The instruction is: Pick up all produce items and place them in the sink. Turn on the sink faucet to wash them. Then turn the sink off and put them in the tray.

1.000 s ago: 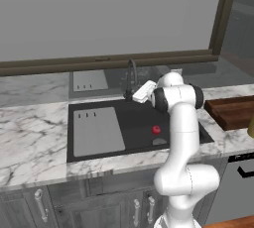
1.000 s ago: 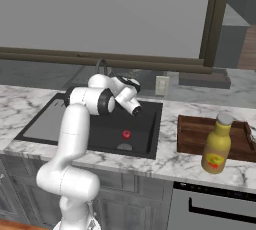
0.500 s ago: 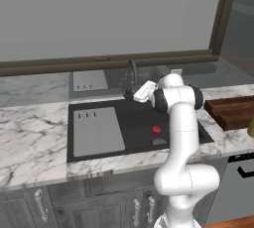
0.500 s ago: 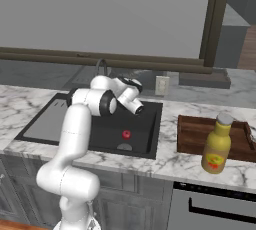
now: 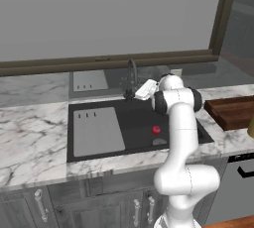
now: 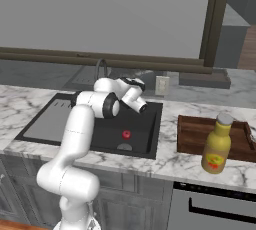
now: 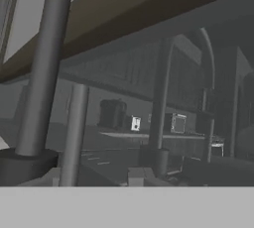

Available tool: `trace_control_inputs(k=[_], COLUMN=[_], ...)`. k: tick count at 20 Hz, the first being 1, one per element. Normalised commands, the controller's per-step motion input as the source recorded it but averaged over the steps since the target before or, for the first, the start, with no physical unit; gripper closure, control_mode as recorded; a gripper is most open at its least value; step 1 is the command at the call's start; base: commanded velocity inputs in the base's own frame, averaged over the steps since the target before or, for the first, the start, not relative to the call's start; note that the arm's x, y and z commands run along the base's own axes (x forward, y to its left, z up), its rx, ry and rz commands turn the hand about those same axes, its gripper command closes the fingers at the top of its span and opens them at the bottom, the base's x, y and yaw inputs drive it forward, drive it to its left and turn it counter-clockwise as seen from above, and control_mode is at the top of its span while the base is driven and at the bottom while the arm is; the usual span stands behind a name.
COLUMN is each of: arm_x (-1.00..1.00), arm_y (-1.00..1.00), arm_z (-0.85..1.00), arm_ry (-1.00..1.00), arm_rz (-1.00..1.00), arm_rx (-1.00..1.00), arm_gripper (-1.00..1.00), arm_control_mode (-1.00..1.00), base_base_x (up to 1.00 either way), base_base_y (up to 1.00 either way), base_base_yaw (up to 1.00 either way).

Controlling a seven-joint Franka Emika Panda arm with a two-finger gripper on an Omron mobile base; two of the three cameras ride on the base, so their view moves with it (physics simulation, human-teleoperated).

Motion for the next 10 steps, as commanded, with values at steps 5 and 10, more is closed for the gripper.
trace_control_inputs(k=[5, 10], arm_x=[0.36, 0.17], arm_y=[-0.1, 0.02], arm_z=[0.0, 0.0], arm_ry=[-0.01, 0.0], arm_rz=[-0.02, -0.11], arm_rx=[0.0, 0.0], arm_gripper=[1.0, 1.0], arm_control_mode=[-1.0, -1.0], base_base_x=[0.0, 0.0], base_base_y=[0.0, 0.0], base_base_yaw=[0.0, 0.0])
